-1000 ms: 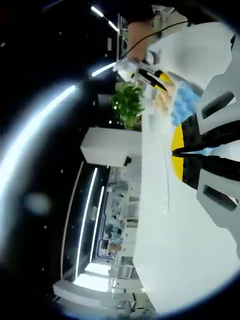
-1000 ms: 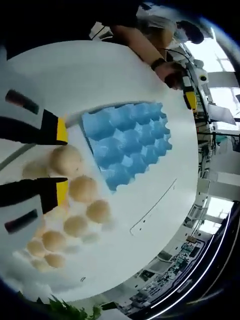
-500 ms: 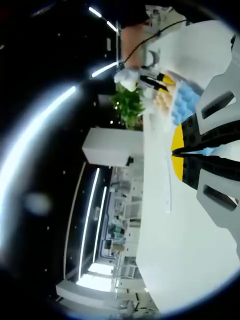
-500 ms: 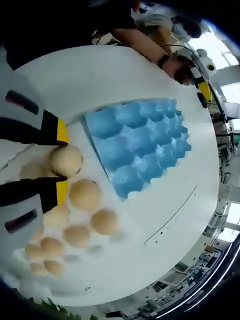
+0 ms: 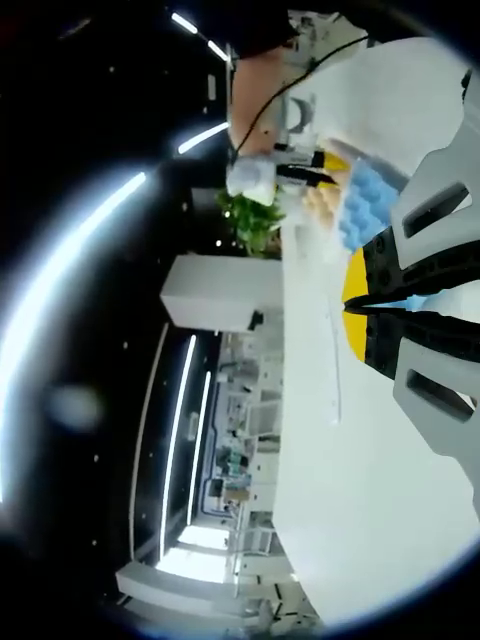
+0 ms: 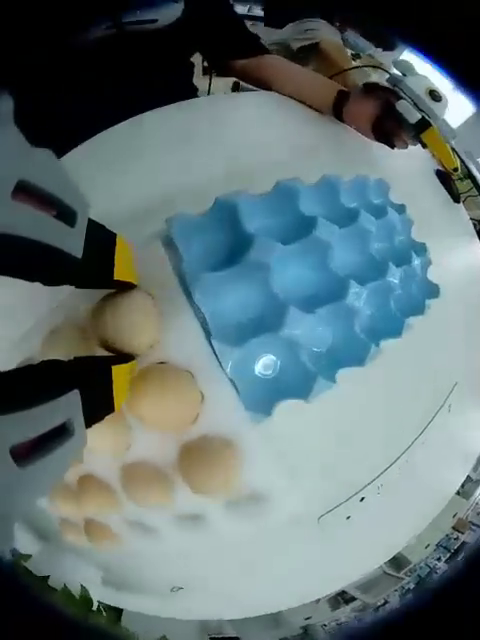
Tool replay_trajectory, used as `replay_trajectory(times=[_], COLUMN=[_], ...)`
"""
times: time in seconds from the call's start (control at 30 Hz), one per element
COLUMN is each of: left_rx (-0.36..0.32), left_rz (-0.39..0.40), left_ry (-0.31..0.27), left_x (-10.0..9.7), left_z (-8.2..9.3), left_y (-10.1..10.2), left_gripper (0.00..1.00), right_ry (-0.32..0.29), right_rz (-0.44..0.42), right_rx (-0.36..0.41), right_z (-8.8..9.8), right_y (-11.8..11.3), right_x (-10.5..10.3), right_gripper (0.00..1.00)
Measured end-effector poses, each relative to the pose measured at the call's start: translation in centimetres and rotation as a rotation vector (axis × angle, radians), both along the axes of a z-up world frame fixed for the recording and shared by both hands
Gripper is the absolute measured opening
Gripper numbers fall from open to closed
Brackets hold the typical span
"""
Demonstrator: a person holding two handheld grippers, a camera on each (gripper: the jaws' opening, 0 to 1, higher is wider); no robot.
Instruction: Pick up the eggs on the table and place them into the egg tray on the table
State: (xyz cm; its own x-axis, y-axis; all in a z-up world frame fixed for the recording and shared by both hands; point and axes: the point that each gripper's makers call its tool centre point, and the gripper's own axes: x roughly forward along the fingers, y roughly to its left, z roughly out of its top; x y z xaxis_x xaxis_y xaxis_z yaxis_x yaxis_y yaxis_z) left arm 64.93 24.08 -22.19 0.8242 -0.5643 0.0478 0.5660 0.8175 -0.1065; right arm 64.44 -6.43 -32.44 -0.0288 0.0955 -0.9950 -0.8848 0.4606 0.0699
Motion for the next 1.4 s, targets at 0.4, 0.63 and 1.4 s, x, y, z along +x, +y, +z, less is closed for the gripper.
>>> replay_trajectory(times=[0.4, 0.63, 1.4], left_rx=[0.001, 0.020, -0.040], left_rz=[-0.001, 0.008, -0.012], left_ry=[0.002, 0.005, 0.000], left_x=[0.1, 0.3, 0.5], left_z=[-0.1, -0.4, 0.1], left_y=[0.0, 0.0, 0.4], left_gripper=[0.01, 0.01, 0.01], right_ry=[-0.099, -0.259, -0.340], right_rz=[0.014, -0.006, -0.074], right_rx=[0.138, 0.376, 0.454], right_z=[0.3, 1.0, 6.8], right_y=[0.0, 0.0, 3.6], right_x=[-0.2, -0.3, 0.6], right_gripper=[0.26, 0.26, 0.26])
